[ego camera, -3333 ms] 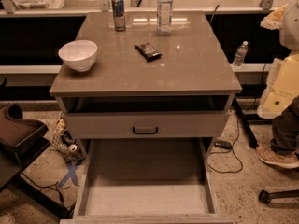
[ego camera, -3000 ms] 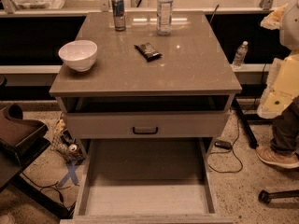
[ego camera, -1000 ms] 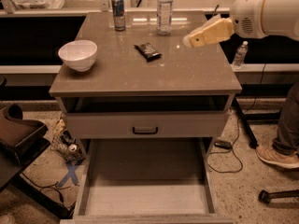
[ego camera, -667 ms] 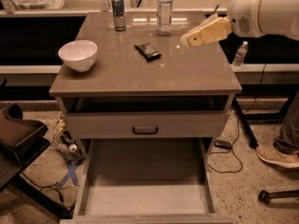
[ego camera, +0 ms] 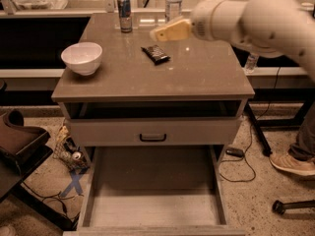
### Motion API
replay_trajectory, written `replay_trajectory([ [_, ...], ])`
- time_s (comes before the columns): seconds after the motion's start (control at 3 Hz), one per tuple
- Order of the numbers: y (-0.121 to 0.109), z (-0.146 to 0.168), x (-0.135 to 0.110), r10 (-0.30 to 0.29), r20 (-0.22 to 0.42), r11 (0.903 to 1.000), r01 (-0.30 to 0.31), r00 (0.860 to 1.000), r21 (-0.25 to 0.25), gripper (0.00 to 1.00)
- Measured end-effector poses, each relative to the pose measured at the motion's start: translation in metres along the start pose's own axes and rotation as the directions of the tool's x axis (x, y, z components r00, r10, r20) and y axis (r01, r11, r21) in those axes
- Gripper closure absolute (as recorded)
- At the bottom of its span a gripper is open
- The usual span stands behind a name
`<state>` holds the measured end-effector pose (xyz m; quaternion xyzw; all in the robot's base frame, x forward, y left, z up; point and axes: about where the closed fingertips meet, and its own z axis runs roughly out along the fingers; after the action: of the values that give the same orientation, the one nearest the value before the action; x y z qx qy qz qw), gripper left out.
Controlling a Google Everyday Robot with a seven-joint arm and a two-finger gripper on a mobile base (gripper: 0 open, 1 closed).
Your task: Place rxbar chocolate into middle drawer
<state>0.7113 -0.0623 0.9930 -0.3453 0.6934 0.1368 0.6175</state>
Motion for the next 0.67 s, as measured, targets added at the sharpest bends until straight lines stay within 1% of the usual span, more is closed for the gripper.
replay_trajectory([
  [0.33,0.006,0.061,0.015,0.047,0.023,0.9989,-0.047,0.999,-0.003,0.0],
  [0.67,0.013,0.104,0.038,0.079,0.006,0.9969,-0.079,0.997,-0.01,0.0],
])
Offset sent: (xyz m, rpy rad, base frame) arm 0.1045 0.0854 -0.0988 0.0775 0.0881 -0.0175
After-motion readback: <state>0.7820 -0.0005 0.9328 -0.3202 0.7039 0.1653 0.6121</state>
